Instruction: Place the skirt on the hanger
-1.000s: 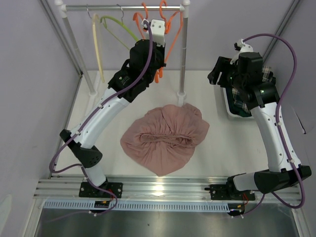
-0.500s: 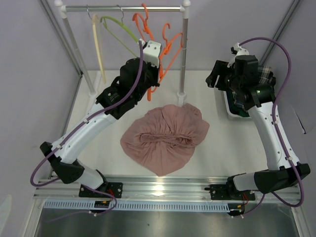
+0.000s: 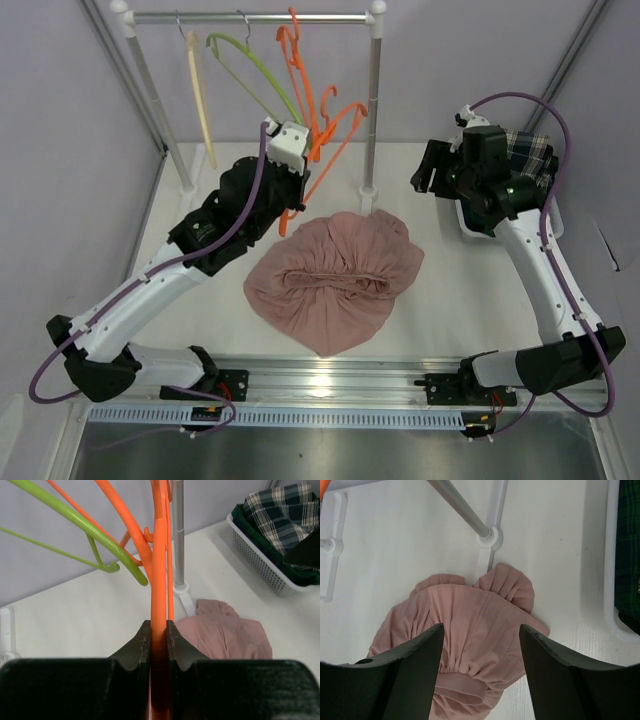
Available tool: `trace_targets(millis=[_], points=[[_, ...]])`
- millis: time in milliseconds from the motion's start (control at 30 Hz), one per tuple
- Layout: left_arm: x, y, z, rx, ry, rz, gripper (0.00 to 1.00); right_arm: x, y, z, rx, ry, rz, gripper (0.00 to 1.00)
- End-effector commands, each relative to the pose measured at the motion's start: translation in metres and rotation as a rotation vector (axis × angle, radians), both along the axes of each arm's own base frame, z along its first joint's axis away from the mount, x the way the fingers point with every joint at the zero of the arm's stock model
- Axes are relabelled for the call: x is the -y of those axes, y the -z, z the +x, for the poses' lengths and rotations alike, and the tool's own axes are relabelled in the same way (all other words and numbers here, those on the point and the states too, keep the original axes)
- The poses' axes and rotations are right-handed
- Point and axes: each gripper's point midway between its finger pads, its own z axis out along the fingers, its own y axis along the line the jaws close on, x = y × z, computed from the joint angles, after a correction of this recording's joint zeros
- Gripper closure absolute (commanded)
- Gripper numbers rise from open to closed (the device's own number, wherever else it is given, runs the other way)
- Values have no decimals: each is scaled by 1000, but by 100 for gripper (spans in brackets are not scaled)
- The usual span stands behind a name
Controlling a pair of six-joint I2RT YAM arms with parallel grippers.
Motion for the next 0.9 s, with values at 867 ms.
trace_targets(millis=[867], points=[[-68, 93, -158, -208, 418, 108, 100, -71, 164, -140, -336, -180, -21, 43]])
